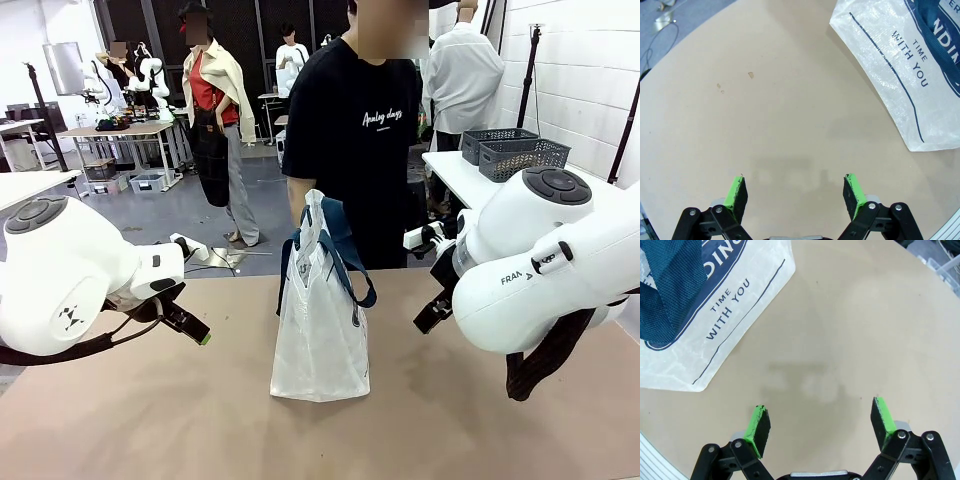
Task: Transfer purchased items from the store into the shopping bag.
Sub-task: Open the Reusable shopping bag in the center of the table.
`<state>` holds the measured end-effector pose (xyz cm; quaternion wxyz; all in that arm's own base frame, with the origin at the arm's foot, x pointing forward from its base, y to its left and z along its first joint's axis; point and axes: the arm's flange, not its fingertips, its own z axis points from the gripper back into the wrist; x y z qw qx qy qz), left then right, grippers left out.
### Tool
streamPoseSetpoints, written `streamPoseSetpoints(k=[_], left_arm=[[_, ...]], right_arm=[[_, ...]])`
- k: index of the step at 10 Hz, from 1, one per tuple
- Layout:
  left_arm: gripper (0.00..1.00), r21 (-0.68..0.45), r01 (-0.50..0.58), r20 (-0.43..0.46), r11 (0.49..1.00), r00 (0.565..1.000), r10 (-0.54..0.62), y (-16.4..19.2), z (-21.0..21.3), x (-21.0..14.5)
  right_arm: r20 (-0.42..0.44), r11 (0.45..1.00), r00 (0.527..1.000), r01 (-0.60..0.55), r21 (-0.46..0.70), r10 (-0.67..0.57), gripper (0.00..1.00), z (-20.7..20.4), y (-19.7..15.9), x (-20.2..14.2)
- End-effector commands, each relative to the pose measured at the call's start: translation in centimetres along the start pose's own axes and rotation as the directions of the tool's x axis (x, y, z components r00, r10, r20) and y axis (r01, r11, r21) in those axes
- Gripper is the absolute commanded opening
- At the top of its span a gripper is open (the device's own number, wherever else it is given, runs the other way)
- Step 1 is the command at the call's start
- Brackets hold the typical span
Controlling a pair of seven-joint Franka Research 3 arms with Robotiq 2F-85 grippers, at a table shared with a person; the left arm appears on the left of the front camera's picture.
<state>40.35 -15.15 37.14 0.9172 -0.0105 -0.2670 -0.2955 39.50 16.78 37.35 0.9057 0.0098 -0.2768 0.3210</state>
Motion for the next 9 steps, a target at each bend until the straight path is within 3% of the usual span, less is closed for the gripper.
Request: streamPoseSetpoints(k=[1, 9], left_arm=[[1.00, 0.000, -0.001, 0.000, 1.000, 1.000, 0.001, 0.07, 0.01, -0.02], [1.00, 0.000, -0.001, 0.000, 1.000, 1.000, 0.001, 0.07, 0.01, -0.02]], right_arm=[[0.000, 1.000, 1.000, 0.000, 0.000, 0.000, 1.00, 0.00, -0.01, 0.00], [0.000, 1.000, 1.000, 0.000, 0.000, 0.000, 1.00, 0.00, -0.01, 0.00]])
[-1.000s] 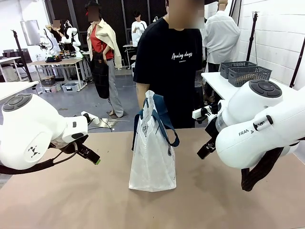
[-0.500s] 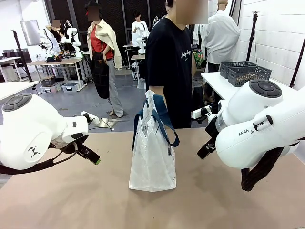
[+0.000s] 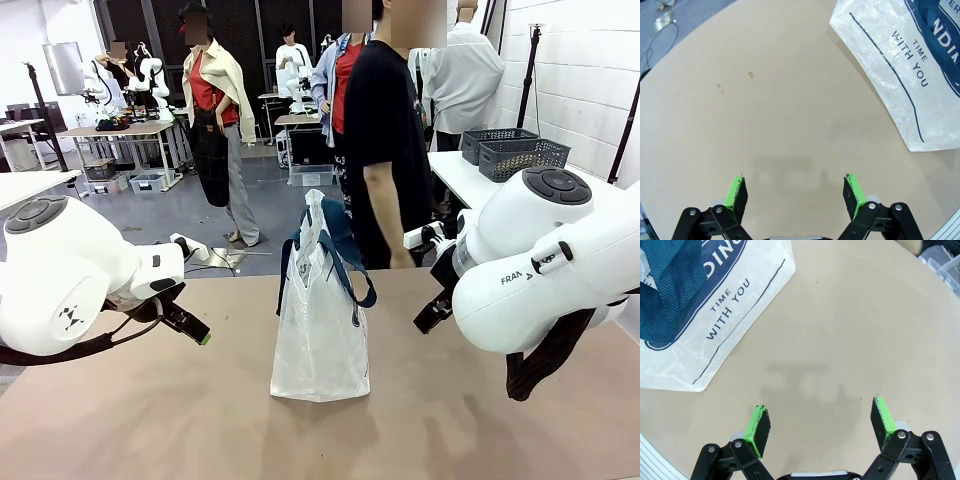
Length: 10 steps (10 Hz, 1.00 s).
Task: Transfer purchased items from the store into the shopping bag.
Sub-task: Open the Reusable shopping bag in the center of the table.
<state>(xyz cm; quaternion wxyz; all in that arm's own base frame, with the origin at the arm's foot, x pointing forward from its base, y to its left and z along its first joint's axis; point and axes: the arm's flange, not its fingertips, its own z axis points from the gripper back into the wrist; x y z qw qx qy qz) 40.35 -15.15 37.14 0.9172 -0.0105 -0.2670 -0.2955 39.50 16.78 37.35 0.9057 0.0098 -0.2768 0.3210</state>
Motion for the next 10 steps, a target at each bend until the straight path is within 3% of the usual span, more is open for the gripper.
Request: streamPoseSetpoints(k=[1, 10], left_arm=[[1.00, 0.000, -0.001, 0.000, 1.000, 1.000, 0.001, 0.07, 0.01, -0.02], [1.00, 0.000, 0.000, 0.000, 1.000, 1.000, 0.000, 0.00, 0.00, 0.00]], right_arm=[[0.000, 1.000, 1.000, 0.000, 0.000, 0.000, 1.00, 0.00, -0.01, 0.00], [0.000, 1.000, 1.000, 0.000, 0.000, 0.000, 1.00, 0.00, 0.00, 0.00]])
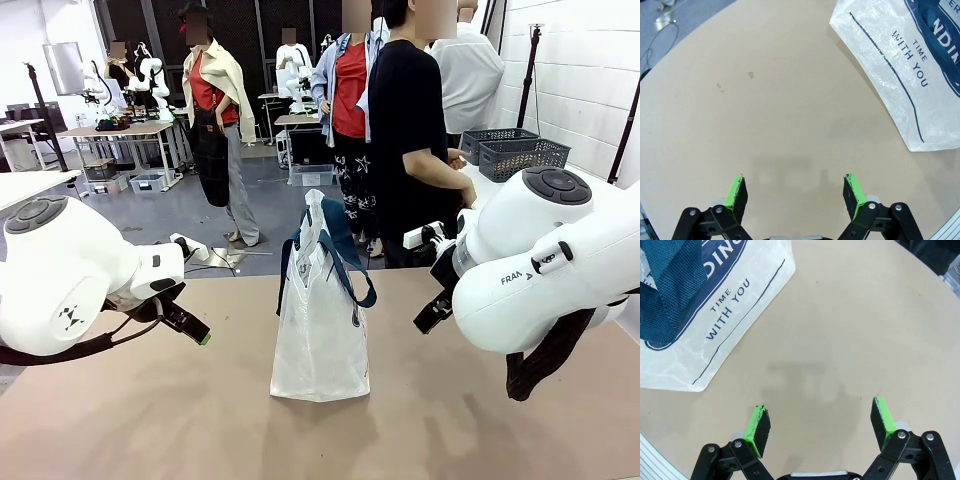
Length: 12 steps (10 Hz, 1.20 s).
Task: Transfer purchased items from the store into the shopping bag.
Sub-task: Open the Reusable shopping bag in the center of the table.
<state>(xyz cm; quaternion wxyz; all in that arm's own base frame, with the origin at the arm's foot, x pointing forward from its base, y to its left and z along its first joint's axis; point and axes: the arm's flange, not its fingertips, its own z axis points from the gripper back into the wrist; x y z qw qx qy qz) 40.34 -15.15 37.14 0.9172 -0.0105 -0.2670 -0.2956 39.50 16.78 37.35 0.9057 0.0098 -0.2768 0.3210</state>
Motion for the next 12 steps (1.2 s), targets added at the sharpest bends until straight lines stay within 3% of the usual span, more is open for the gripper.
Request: streamPoseSetpoints(k=[1, 4, 6, 10, 12], left_arm=[[1.00, -0.066, 0.021, 0.014, 0.998, 1.000, -0.020, -0.5, 1.2, 0.9], [1.00, -0.181, -0.059, -0.034, 0.982, 0.998, 0.054, -1.3, 4.7, 4.0], [1.00, -0.137, -0.150, -0.094, 0.979, 0.986, 0.138, -1.5, 7.3, 6.9], [1.00, -0.170, -0.198, -0.044, 0.965, 0.980, 0.193, -1.6, 11.4, 14.2], [1.00, -0.197, -0.191, -0.038, 0.962, 0.982, 0.188, -2.8, 12.7, 16.3]], right_arm=[[-0.026, 0.999, 1.000, 0.011, 0.039, -0.010, 1.00, 2.0, 1.6, 0.5], [-0.067, 0.993, 0.994, 0.094, 0.075, -0.089, 1.00, 6.1, 2.9, 3.8], [-0.099, 0.980, 0.977, 0.194, 0.044, -0.189, 1.00, 9.3, 3.0, 7.2], [-0.080, 0.964, 0.962, 0.264, 0.019, -0.261, 1.00, 15.8, 3.4, 16.6], [-0.082, 0.961, 0.957, 0.278, 0.004, -0.277, 1.00, 16.4, 3.3, 19.9]])
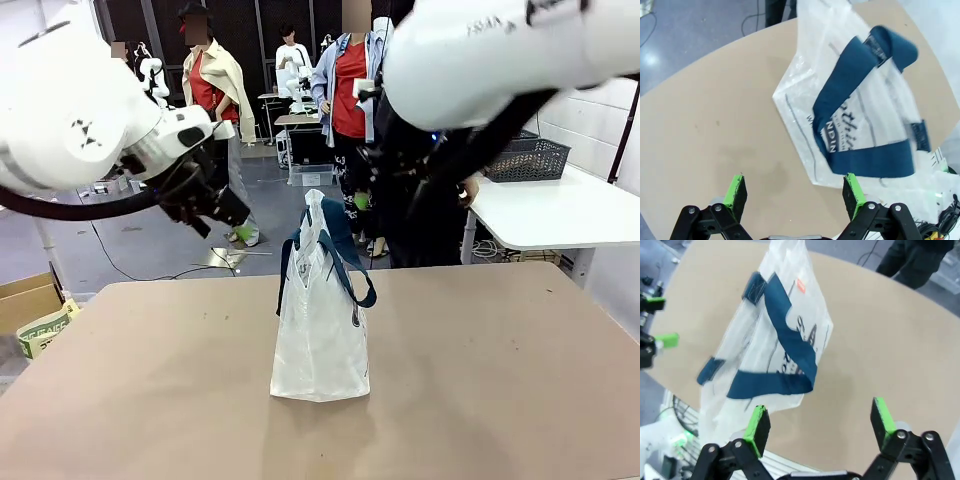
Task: Transfer purchased items from the store into the shopping bag.
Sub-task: Open the Reusable shopping bag in the center of the table.
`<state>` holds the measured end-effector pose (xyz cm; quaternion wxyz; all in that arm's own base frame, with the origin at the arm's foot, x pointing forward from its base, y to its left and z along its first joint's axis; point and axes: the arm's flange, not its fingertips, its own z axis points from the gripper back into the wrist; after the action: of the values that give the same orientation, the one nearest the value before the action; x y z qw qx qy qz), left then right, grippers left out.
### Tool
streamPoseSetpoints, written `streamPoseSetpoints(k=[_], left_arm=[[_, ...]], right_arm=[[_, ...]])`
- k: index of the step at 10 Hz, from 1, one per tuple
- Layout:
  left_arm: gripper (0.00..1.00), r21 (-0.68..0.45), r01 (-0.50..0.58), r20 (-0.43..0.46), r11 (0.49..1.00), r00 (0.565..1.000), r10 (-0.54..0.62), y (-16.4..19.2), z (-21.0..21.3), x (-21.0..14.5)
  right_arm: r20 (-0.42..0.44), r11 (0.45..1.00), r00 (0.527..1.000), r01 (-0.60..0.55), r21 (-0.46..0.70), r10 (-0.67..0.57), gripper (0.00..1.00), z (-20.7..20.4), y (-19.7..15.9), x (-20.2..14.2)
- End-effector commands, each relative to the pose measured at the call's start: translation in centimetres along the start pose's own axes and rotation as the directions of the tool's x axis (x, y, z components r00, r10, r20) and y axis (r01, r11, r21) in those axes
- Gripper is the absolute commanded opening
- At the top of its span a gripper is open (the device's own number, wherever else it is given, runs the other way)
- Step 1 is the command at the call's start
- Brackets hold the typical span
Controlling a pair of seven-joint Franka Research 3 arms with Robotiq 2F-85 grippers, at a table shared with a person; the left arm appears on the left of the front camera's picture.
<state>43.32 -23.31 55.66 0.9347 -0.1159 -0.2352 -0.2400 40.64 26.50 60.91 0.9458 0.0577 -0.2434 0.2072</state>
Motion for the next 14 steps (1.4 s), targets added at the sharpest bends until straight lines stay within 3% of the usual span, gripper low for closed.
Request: streamPoseSetpoints(k=[1, 2, 4, 5, 6, 7, 9, 14], left_arm=[[1.00, -0.025, -0.026, 0.014, 0.999, 1.000, 0.027, -1.1, -0.1, 1.1], [1.00, 0.000, 0.000, 0.000, 1.000, 1.000, 0.000, 0.0, 0.0, 0.0], [1.00, 0.000, 0.000, 0.000, 1.000, 1.000, 0.000, 0.0, 0.0, 0.0], [1.00, -0.008, 0.002, 0.006, 1.000, 1.000, -0.002, -0.8, 0.0, 0.8], [1.00, -0.025, -0.079, 0.006, 0.997, 0.997, 0.079, -1.8, 0.1, 1.4], [1.00, -0.036, -0.141, -0.022, 0.989, 0.990, 0.140, -2.9, 1.1, 2.5], [1.00, -0.007, -0.263, -0.085, 0.965, 0.962, 0.261, -4.7, 1.7, 3.8], [1.00, -0.036, -0.296, -0.184, 0.954, 0.941, 0.285, -6.1, -1.4, 4.9]], right_arm=[[-0.021, 0.999, 1.000, 0.002, -0.054, -0.003, 1.00, -1.3, 0.5, 2.5], [0.000, 1.000, 1.000, 0.000, 0.000, 0.000, 1.00, 0.0, 0.0, 0.0], [0.000, 1.000, 1.000, 0.000, 0.000, 0.000, 1.00, 0.0, 0.0, 0.0], [-0.001, 1.000, 1.000, -0.003, -0.008, 0.002, 1.00, -0.4, 0.2, 1.5], [-0.042, 0.988, 0.990, 0.137, 0.067, -0.134, 1.00, -1.3, 0.3, 1.6], [-0.073, 0.972, 0.977, 0.207, 0.112, -0.200, 1.00, -1.6, 1.1, 3.1], [-0.153, 0.957, 0.957, 0.266, 0.113, -0.248, 1.00, -3.0, 2.1, 5.9], [-0.240, 0.940, 0.924, 0.328, 0.096, -0.298, 1.00, -6.8, 2.1, 9.0]])
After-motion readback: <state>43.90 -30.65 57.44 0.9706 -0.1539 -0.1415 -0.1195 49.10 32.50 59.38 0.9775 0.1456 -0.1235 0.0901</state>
